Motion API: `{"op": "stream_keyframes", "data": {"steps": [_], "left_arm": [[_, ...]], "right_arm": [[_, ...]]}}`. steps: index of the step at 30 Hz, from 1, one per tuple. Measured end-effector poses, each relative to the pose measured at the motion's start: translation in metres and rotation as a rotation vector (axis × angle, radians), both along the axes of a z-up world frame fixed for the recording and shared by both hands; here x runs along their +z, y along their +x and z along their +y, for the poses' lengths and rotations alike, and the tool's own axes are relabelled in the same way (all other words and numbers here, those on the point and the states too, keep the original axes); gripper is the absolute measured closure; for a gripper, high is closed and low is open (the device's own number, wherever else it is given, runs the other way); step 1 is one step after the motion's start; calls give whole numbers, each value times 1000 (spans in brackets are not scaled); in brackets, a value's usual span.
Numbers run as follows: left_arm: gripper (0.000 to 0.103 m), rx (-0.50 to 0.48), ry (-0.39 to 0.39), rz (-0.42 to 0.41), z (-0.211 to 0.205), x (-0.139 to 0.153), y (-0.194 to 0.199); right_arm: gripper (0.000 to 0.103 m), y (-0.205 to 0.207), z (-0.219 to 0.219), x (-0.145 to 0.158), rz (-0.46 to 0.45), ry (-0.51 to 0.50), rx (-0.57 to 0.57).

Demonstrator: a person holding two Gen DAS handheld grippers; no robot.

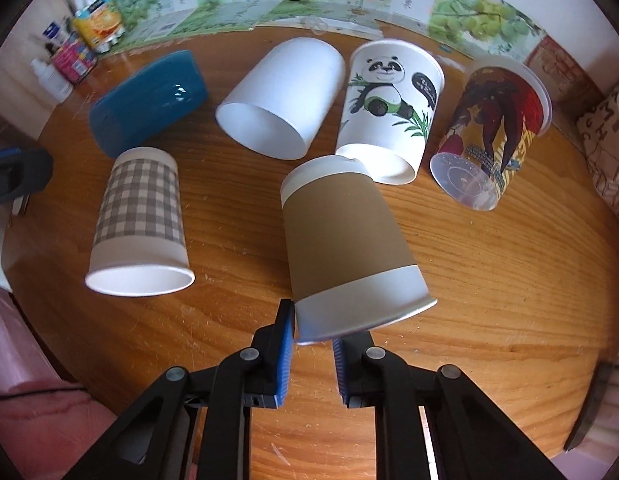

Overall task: Flip cup upright
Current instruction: 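Lower the right tool over the brown-sleeved cup and close around its body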

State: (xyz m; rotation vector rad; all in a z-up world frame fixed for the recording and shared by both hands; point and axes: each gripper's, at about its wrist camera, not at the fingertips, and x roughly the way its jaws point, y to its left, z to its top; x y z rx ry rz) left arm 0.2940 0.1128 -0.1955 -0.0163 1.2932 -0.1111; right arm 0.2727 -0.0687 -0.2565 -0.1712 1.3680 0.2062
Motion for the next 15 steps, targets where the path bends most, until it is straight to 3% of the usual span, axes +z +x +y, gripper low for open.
{"op": "stream_keyframes", "data": {"steps": [2, 4, 6, 9, 15], "left_arm": [[1, 11, 6, -6, 1, 2, -3], [1, 23, 19, -12, 1, 2, -6], [1, 35, 34, -21, 0, 2, -11], [1, 62, 56, -25, -2, 4, -17], [1, 117, 57, -43, -4, 9, -31]], "right_arm": [[84, -4, -3, 7, -10, 11, 31], [76, -7, -8, 14, -18, 18, 61], [52, -10, -11, 19, -37, 20, 84], [29, -12, -13, 26, -67, 25, 140], [27, -10, -6, 26, -93, -45, 244]]}}
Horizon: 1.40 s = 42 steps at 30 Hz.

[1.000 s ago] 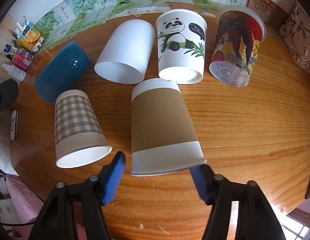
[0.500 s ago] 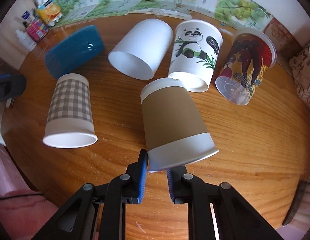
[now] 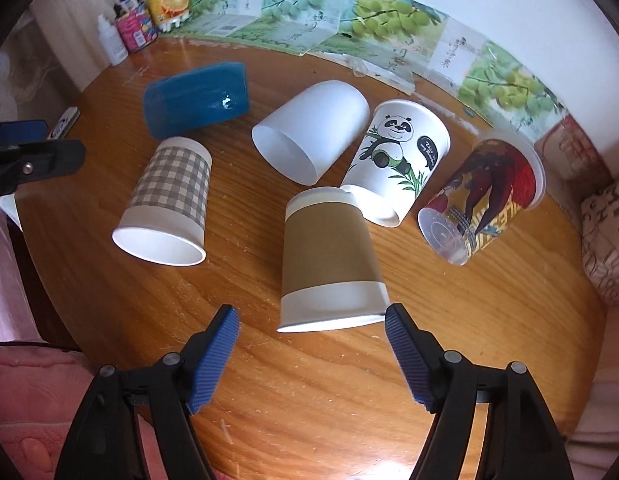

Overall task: Flip cup upright
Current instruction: 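Lower the right tool over the brown-sleeved cup and close around its body, then lift the brown-sleeved cup with the right tool and rotate it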

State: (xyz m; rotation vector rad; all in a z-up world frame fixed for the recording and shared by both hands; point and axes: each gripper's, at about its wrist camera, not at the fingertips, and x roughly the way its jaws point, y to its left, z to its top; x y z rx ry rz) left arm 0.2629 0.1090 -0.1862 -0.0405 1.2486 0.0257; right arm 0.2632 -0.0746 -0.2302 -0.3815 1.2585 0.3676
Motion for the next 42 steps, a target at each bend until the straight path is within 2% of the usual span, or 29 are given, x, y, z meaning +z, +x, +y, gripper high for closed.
{"op": "stream_keyframes", "data": {"steps": [4, 7, 16, 20, 26, 29, 33, 42], "left_arm": [[1, 52, -1, -11, 4, 3, -11], [1, 96, -3, -15, 7, 2, -20], [1, 231, -2, -9, 14, 0, -47], [1, 280, 9, -12, 16, 1, -63], [1, 336, 18, -2, 12, 2, -80], [1, 348, 21, -6, 7, 3, -88], [1, 361, 24, -6, 0, 2, -98], [1, 393, 16, 7, -14, -4, -120]], "right_arm": [[23, 4, 2, 0, 5, -39, 47], [22, 4, -2, 0, 3, -22, 69], [23, 21, 9, -26, 83, -28, 116], [35, 24, 7, -32, 88, -29, 156], [37, 14, 5, -32, 96, -9, 285], [37, 7, 1, -32, 111, -18, 362], [38, -7, -4, -26, 79, -41, 508], [38, -62, -13, -17, -16, -115, 999]]}}
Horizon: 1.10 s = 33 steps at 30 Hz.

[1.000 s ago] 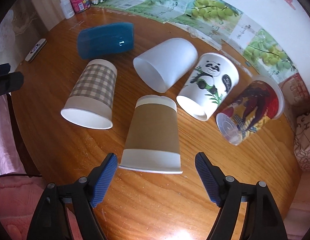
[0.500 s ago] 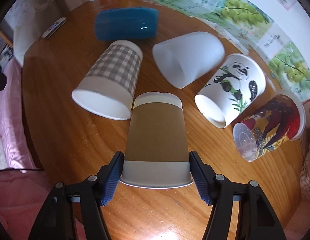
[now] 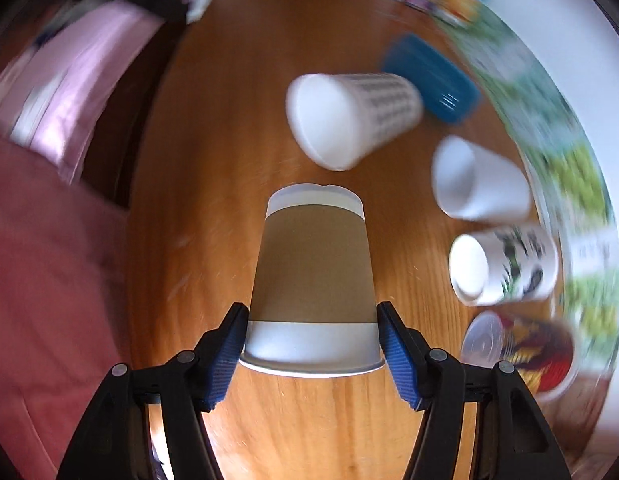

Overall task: Flip cup upright
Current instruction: 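Lift the brown-sleeved cup with the right tool and rotate it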

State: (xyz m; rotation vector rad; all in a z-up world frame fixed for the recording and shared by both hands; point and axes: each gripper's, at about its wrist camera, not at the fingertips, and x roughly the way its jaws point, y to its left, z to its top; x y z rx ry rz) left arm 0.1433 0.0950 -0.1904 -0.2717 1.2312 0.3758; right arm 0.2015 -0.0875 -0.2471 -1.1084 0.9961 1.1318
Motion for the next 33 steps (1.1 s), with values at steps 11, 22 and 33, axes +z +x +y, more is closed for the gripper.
{"op": "stream_keyframes", "data": {"steps": [11, 22, 33], "left_arm": [[1, 21, -4, 17, -22, -10, -25], [1, 19, -3, 37, -33, -14, -36], [1, -36, 10, 53, -42, -16, -35]], "right_arm": [[38, -58, -19, -6, -143, -102, 628], [37, -73, -18, -25, -213, -148, 974], [30, -61, -7, -33, -250, -160, 1000]]}}
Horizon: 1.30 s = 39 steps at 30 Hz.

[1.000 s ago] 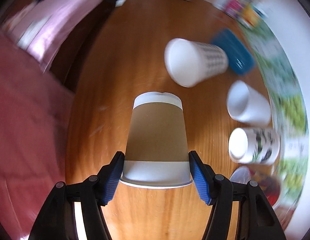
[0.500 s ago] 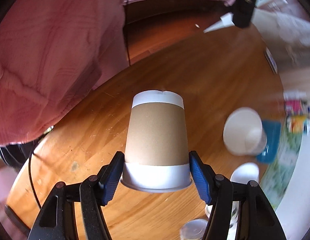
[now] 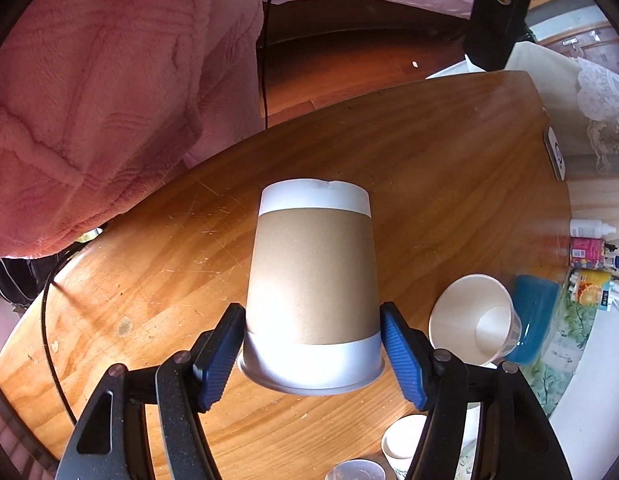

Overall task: Flip cup upright
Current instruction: 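Lift the brown-sleeved cup with the right tool and rotate it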

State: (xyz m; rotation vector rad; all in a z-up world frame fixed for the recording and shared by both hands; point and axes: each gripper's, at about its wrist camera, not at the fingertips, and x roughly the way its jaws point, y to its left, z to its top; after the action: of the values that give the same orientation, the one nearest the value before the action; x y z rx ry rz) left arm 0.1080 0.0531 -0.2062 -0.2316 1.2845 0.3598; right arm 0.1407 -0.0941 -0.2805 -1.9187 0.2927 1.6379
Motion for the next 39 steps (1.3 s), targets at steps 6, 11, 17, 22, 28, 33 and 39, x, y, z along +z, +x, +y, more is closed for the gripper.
{"op": "stream_keyframes", "data": {"steps": [6, 11, 17, 22, 28, 33, 39], "left_arm": [[1, -36, 8, 4, -3, 1, 3], [1, -89, 12, -1, -9, 2, 8], [1, -162, -27, -54, -18, 9, 13], [1, -222, -40, -116, -27, 20, 19], [1, -277, -69, -194, -38, 27, 23], [1, -325, -82, -264, -47, 32, 23], [1, -379, -78, -314, -59, 34, 23]], "right_arm": [[24, -2, -9, 5, -22, 39, -34], [23, 0, -14, 16, -36, 121, -132], [22, -1, -26, 36, -41, 294, -301], [22, -6, -35, 52, -60, 518, -487], [22, -5, -42, 68, -64, 799, -836], [21, -4, -61, 78, -31, 977, -1166], [20, -12, -90, 90, -21, 1184, -1510]]}}
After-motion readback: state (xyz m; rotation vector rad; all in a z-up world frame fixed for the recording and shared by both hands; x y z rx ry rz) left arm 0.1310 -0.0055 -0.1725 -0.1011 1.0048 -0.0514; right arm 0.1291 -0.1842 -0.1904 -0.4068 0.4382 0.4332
